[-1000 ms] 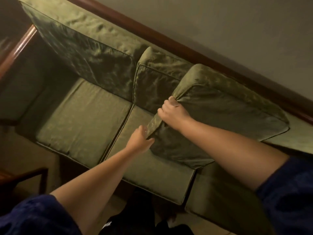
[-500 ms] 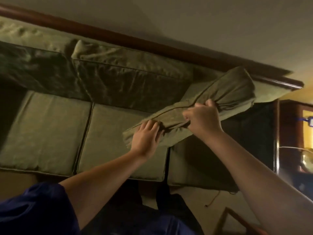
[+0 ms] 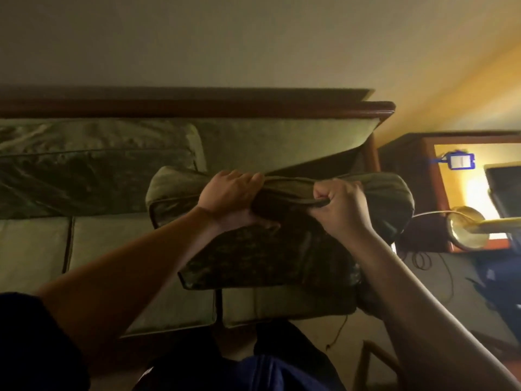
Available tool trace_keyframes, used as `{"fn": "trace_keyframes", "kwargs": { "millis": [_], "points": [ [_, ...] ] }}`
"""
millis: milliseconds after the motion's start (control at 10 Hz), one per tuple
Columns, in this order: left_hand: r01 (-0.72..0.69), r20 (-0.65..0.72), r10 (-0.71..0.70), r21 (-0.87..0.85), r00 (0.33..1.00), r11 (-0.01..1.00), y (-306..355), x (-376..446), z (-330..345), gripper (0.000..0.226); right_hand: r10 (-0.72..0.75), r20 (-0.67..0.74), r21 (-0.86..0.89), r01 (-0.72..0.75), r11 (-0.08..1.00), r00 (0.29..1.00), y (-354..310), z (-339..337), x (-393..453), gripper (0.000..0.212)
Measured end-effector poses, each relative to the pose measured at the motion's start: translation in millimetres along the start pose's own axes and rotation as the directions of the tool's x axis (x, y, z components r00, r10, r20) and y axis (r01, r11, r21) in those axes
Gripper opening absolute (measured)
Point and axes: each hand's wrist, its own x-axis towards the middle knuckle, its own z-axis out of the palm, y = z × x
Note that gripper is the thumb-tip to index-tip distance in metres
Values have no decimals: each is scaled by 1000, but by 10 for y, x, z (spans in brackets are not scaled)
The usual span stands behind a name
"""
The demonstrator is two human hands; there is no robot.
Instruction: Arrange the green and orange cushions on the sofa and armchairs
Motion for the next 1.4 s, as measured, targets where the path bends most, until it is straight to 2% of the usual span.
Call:
{"fn": "trace_keyframes", "kwargs": {
  "millis": [100, 200, 300, 400, 500, 600, 700, 800, 900, 1000, 1200, 1300, 1400],
  "points": [
    [-23, 7, 22, 80, 1000, 997, 168, 303, 33, 91, -21, -68, 13, 22, 1000, 997, 376, -58, 81, 51],
    [8, -70, 0, 119, 998, 993, 209, 652, 71, 88, -89, -104, 38, 93, 995, 991, 683, -80, 337, 29],
    [32, -122, -13, 148, 992, 988, 98, 1027, 247, 85, -138, -116, -20, 137, 990, 984, 984, 74, 720, 29],
    [95, -69, -86, 138, 994, 986, -96, 1314, 735, 77, -131, -25, -107, 127, 986, 991, 1417, 527, 1040, 16],
    [259, 41, -270, 175, 962, 950, -251, 1487, 1244, 80, -73, 109, -251, 98, 963, 991, 1749, 984, 1279, 22],
    [352, 26, -363, 192, 931, 916, -355, 1727, 1340, 86, -26, 95, -321, 56, 945, 995, 1720, 1040, 1655, 32],
    [351, -45, -349, 178, 936, 919, -424, 1779, 1303, 91, -13, 147, -347, 64, 936, 989, 1685, 971, 1808, 43],
    [445, -145, -427, 120, 892, 888, -531, 1595, 1356, 106, -46, 126, -424, 96, 900, 991, 1772, 1028, 1646, 71],
    [399, -124, -388, 92, 913, 912, -652, 1535, 1385, 109, -24, 124, -497, 83, 864, 992, 1785, 1177, 1489, 94],
    [396, -47, -394, 93, 918, 913, -774, 1615, 1343, 115, 19, 109, -548, 44, 835, 994, 1731, 1281, 1511, 104],
    [433, 87, -443, 116, 892, 894, -703, 1678, 1199, 123, 89, 135, -535, -3, 845, 987, 1542, 1226, 1441, 108],
    [463, 61, -465, 53, 883, 885, -564, 1518, 1007, 115, 99, 140, -403, -34, 914, 985, 1309, 1018, 1389, 107],
    [510, 74, -505, -109, 860, 853, -440, 1204, 836, 106, 18, 149, -234, 18, 972, 989, 990, 820, 1297, 95]
  ]
}}
